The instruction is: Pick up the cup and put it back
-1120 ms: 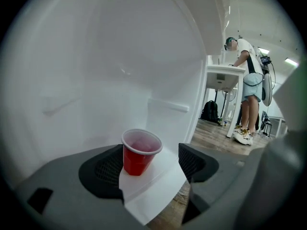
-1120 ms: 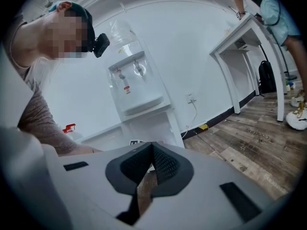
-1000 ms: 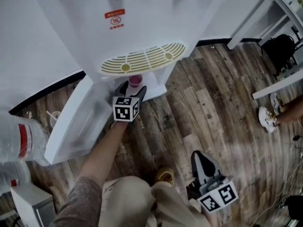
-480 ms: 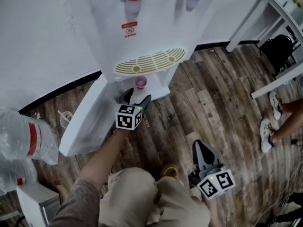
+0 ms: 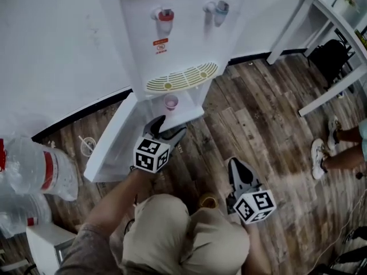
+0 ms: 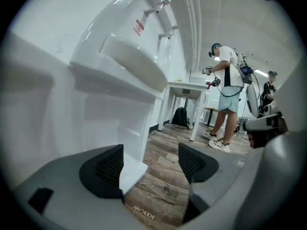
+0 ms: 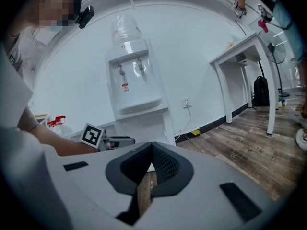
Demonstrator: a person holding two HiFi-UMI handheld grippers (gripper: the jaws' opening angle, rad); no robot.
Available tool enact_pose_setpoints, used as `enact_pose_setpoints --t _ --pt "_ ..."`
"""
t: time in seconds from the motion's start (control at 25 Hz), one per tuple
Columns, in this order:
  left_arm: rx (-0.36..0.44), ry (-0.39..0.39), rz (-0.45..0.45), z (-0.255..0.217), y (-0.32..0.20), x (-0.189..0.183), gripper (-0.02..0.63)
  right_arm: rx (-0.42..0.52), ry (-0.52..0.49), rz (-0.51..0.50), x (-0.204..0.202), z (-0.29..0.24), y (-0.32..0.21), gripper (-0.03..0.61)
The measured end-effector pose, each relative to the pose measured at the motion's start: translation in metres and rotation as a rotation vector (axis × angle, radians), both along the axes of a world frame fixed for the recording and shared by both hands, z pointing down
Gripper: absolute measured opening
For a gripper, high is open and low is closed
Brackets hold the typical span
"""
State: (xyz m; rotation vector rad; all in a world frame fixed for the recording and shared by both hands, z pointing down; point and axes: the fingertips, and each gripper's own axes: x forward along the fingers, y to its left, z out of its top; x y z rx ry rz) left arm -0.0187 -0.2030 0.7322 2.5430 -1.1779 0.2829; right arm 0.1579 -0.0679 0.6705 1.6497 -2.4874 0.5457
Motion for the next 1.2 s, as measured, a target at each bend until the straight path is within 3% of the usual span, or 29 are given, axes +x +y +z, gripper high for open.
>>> enact_pose_setpoints --t 0.6,0.88,1.04,1.2 --pt "0.153 0.007 0.057 -0.099 0.085 -0.039 0.342 0.035 0.087 0.004 -0.007 -0.007 -0.018 0.002" --pt "0.171 0.043 -0.004 -0.107 0.107 -0.056 0.341 0.030 0.099 -0.007 -0.012 -0.007 -0.023 0.002" --pt "0.163 0.111 -0.032 -0.119 0.108 -0.058 0.339 0.027 0.078 -0.005 -0.014 -0.005 -0.023 0.002" --pt "0.170 0.095 -0.047 -0.117 0.106 -0.061 0.337 0.032 0.073 0.009 -0.010 -0.008 -0.023 0.002"
